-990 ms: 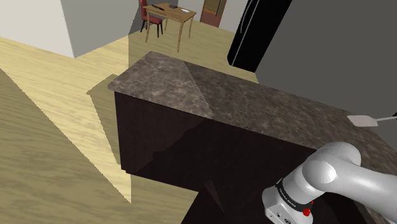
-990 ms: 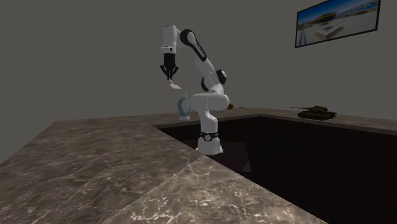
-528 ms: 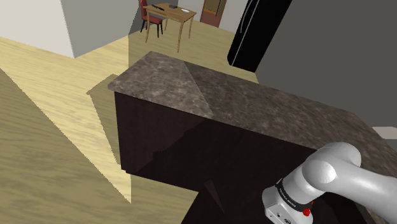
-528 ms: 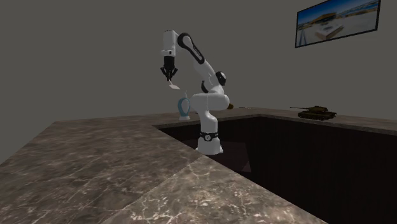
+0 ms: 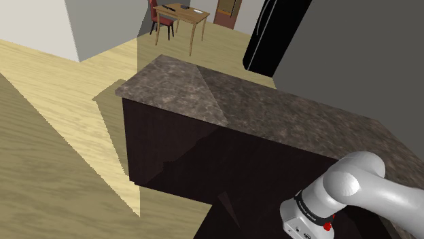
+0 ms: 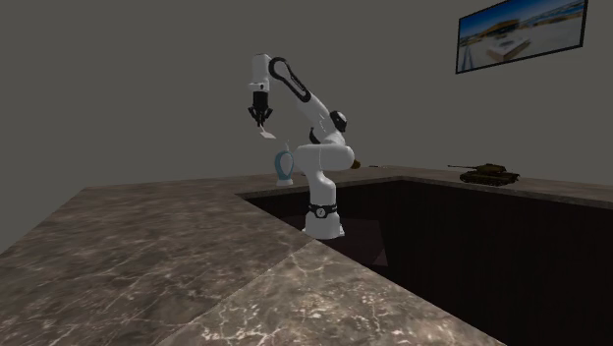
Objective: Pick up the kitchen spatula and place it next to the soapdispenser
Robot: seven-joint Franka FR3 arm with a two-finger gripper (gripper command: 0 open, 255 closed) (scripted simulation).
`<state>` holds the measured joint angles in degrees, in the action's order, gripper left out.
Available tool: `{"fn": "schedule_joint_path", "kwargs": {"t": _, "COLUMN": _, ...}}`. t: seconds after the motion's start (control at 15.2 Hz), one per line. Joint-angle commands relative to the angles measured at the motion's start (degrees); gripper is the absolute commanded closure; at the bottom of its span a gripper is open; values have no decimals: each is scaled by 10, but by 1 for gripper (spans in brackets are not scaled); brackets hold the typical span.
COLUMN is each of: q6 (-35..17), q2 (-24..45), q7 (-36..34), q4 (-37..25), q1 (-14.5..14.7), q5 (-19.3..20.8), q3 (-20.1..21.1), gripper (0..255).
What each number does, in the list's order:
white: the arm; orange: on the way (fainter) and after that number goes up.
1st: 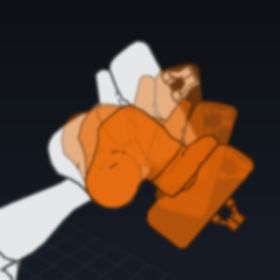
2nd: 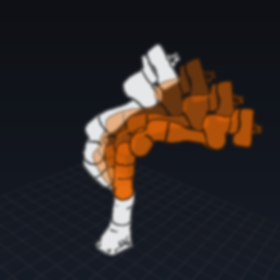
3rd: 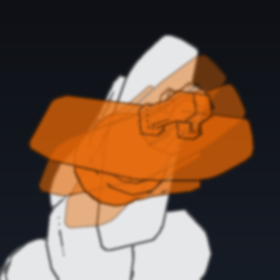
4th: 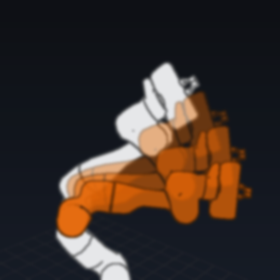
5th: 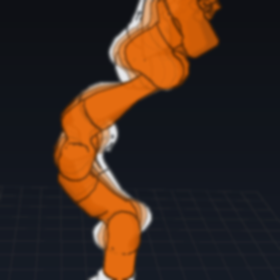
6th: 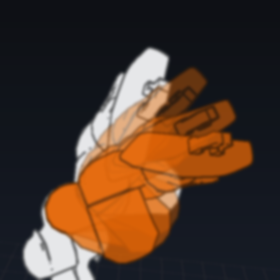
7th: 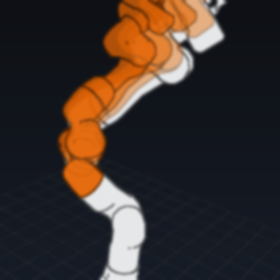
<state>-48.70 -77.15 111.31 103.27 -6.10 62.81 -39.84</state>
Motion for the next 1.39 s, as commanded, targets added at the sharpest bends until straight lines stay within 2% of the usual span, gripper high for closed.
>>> {"fn": "schedule_joint_path", "kwargs": {"t": 0.0, "q6": 4, "q2": 3, "q7": 45, "q4": -34, "q1": 1, "q5": 31, "q3": -11, "gripper": 255}}
{"fn": "schedule_joint_path", "kwargs": {"t": 0.46, "q6": -9, "q2": 36, "q7": 191, "q4": -179, "q1": 33, "q5": 129, "q3": -68, "gripper": 255}}
{"fn": "schedule_joint_path", "kwargs": {"t": 1.32, "q6": -47, "q2": -51, "q7": 159, "q4": -56, "q1": -10, "q5": 146, "q3": -91, "gripper": 255}}
